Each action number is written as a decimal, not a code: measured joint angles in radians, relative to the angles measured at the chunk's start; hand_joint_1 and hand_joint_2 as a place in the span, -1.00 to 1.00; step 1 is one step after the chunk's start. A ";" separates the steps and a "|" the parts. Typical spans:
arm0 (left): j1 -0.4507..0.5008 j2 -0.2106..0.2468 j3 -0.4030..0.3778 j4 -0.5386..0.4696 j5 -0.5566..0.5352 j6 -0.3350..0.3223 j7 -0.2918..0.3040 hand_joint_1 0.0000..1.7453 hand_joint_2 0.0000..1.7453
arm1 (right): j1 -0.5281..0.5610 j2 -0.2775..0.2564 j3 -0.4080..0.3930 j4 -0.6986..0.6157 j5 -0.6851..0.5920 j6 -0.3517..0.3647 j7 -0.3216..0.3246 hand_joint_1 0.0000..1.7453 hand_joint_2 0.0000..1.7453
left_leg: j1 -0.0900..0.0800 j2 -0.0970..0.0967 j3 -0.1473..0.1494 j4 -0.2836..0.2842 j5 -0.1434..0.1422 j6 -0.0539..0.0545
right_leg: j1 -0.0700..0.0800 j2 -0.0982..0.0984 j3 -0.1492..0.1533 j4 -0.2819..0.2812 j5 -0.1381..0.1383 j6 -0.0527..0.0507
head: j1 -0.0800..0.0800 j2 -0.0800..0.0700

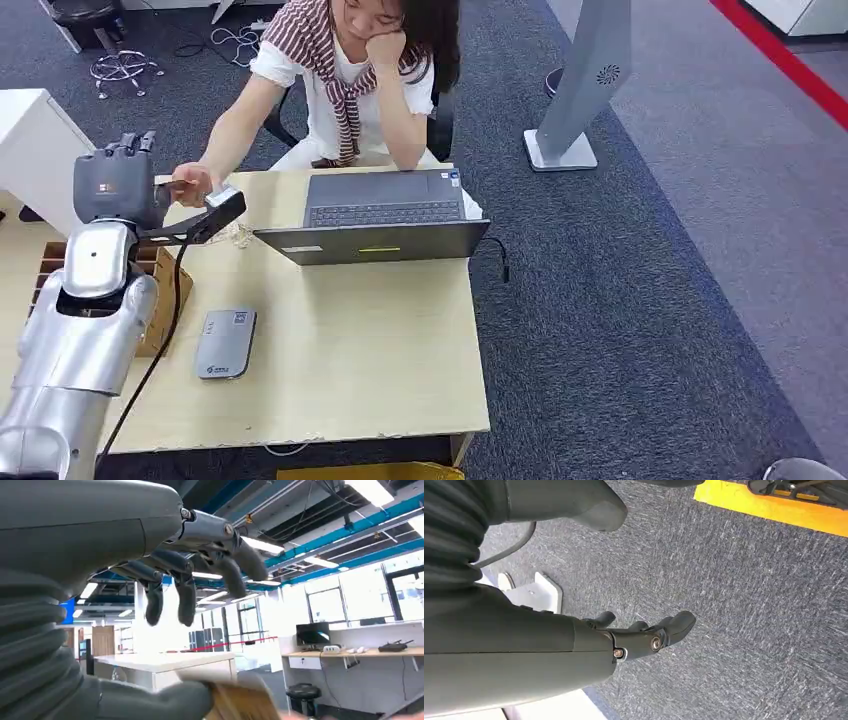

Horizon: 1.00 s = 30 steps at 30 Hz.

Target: Pass the card to the sensor for recognition and then transmit it.

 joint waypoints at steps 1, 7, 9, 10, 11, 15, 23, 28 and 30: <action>0.002 -0.001 0.002 0.000 0.000 0.013 0.000 -1.00 1.00 | 0.000 0.000 0.000 0.000 0.000 0.000 0.000 -1.00 1.00 | 0.000 0.000 0.000 0.000 0.000 0.000 | 0.000 0.000 0.000 0.000 0.000 0.000 | 0.000 0.000; 0.090 0.001 0.025 -0.058 0.009 0.148 -0.056 -1.00 1.00 | 0.001 0.000 0.000 0.000 -0.014 -0.002 0.002 -1.00 1.00 | 0.000 0.000 0.000 0.000 0.000 0.000 | 0.000 0.000 0.000 0.000 0.000 0.000 | 0.000 0.000; 0.148 0.002 0.032 -0.118 0.025 0.175 -0.082 -1.00 1.00 | 0.002 0.000 0.000 0.000 -0.024 -0.003 0.006 -1.00 1.00 | 0.000 0.000 0.000 0.000 0.000 0.000 | 0.000 0.000 0.000 0.000 0.000 0.000 | 0.000 0.000; 0.180 0.003 0.036 -0.159 0.034 0.186 -0.096 -1.00 1.00 | 0.003 0.000 0.000 0.000 -0.024 -0.003 0.006 -1.00 1.00 | 0.000 0.000 0.000 0.000 0.000 0.000 | 0.000 0.000 0.000 0.000 0.000 0.000 | 0.000 0.000; 0.205 0.003 0.039 -0.184 0.041 0.192 -0.106 -1.00 1.00 | 0.004 0.000 0.000 0.000 -0.028 -0.003 0.007 -1.00 1.00 | 0.000 0.000 0.000 0.000 0.000 0.000 | 0.000 0.000 0.000 0.000 0.000 0.000 | 0.000 0.000; 0.361 0.016 0.050 -0.368 0.083 0.272 -0.184 -1.00 1.00 | 0.006 0.000 -0.013 0.000 -0.076 -0.019 0.006 -1.00 1.00 | 0.000 0.002 0.000 -0.001 -0.002 -0.001 | -0.001 0.001 0.000 0.000 -0.001 -0.001 | 0.000 0.000; 0.606 0.041 0.078 -0.624 0.097 0.340 -0.238 -1.00 1.00 | 0.012 0.001 -0.036 0.003 -0.093 -0.021 0.005 -1.00 1.00 | 0.000 -0.001 -0.003 -0.001 -0.002 -0.001 | 0.000 -0.001 -0.001 0.000 -0.004 0.002 | 0.000 0.000; 0.741 0.057 0.109 -0.721 0.105 0.467 -0.297 -1.00 1.00 | 0.014 0.005 -0.058 0.004 -0.120 -0.030 0.002 -1.00 1.00 | 0.000 0.004 -0.001 -0.002 -0.003 -0.002 | -0.001 0.003 -0.002 0.000 -0.003 0.000 | 0.000 0.000; 0.812 0.065 0.131 -0.751 0.107 0.509 -0.324 -1.00 1.00 | 0.016 0.006 -0.062 0.004 -0.129 -0.030 0.001 -1.00 1.00 | 0.000 0.003 -0.001 -0.002 -0.003 -0.002 | 0.000 0.003 -0.002 0.000 -0.004 0.000 | 0.000 0.000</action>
